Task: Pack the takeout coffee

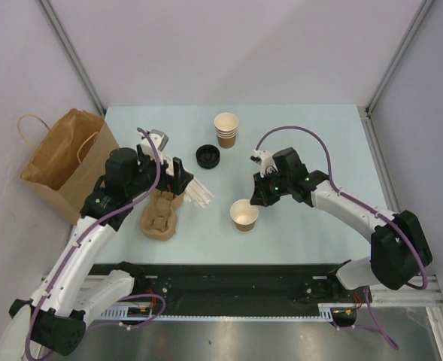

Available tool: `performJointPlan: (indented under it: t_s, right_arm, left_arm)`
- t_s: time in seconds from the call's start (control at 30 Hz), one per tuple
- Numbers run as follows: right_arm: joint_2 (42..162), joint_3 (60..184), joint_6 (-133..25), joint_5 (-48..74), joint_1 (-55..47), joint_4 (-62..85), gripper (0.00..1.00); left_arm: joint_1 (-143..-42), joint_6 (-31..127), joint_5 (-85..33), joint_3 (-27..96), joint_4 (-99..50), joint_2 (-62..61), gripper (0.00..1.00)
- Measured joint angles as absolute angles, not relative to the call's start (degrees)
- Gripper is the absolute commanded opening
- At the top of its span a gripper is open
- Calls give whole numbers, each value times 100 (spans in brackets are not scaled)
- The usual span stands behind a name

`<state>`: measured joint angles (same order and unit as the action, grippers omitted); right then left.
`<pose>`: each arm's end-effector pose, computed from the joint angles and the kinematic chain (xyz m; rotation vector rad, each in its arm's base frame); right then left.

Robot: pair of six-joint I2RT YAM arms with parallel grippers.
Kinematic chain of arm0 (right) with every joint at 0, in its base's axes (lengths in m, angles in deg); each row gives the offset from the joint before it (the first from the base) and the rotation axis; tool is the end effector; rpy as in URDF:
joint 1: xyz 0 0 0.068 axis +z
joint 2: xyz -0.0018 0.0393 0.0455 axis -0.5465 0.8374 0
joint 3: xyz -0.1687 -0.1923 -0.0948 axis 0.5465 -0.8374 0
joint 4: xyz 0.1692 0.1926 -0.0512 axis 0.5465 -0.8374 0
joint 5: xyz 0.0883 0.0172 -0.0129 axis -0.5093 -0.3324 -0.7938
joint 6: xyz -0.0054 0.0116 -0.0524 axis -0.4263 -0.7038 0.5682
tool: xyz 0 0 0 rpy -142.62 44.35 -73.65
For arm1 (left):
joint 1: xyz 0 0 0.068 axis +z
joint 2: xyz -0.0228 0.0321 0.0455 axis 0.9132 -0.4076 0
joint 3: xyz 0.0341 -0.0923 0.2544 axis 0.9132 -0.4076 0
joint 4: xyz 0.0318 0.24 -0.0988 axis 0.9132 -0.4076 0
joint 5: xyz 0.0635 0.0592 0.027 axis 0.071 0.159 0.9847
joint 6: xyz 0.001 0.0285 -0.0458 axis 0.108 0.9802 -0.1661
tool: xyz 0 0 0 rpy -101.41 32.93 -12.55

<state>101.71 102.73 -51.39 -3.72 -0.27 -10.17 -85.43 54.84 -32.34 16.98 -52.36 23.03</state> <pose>0.2423 0.1742 0.2498 -0.8059 2.3072 0.8119 0.1830 -0.0744 0.3524 0.4246 1.9396 -0.5298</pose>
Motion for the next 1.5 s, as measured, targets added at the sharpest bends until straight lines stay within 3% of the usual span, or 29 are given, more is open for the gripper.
performJointPlan:
  t_s: [0.43,0.5,0.73,0.83,0.87,0.97,1.27,1.4,1.5]
  right_arm:
    - [10173,9779,-4982,-383,-20,-313,12]
    - [10173,9744,-4967,-383,-20,-311,29]
    - [10162,9702,-4938,-403,-20,-307,55]
    - [10097,9700,-5000,-427,-38,-307,74]
    - [10059,9700,-5019,-448,-71,-313,87]
    - [9933,9726,-5069,-558,-210,-357,100]
    - [9555,10598,-5222,-652,-967,-527,100]
    - [9548,10852,-5174,-357,-1041,-527,100]
    - [9594,10926,-5161,-171,-1078,-547,100]
  left_arm:
    - [-8541,5362,-3297,1646,-4995,2174,100]
    - [-8541,5355,-3295,1644,-4987,2135,100]
    - [-8541,5353,-3295,1644,-4956,2023,100]
    - [-8541,5357,-3291,1652,-4969,1936,99]
    - [-8541,5362,-3284,1668,-4971,1897,100]
    - [-8541,5423,-3264,1917,-5096,1617,100]
    - [-8535,6072,-3190,3279,-5229,148,98]
    - [-8539,6680,-3452,3860,-5443,-711,86]
    - [-8543,7058,-3522,4649,-5747,-1590,71]
